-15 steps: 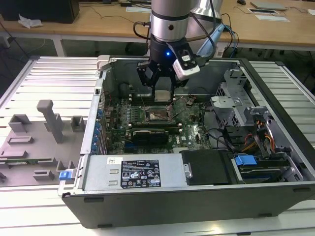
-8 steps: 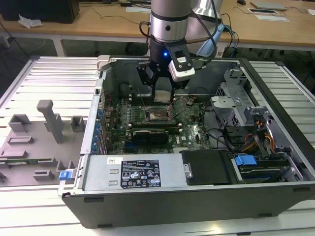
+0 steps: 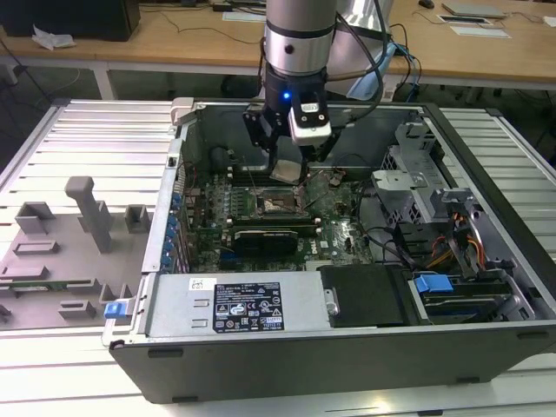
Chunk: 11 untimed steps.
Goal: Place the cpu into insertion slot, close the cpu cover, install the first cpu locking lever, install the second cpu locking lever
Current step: 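Place the cpu into insertion slot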
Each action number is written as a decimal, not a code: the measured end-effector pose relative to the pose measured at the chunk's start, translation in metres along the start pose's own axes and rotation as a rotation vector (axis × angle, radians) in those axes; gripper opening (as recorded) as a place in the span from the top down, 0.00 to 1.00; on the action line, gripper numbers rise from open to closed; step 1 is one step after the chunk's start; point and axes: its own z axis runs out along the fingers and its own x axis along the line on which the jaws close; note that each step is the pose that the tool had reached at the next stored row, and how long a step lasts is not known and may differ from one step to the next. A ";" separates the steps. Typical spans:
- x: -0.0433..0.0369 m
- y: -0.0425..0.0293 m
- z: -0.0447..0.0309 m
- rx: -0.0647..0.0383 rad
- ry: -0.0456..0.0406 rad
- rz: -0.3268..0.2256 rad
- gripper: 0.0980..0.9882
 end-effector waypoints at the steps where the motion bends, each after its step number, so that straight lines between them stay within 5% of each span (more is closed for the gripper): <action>1: 0.0000 0.0000 0.0001 0.000 -0.0006 0.012 0.50; 11: 0.0000 -0.0001 0.0014 0.006 -0.0126 0.234 0.50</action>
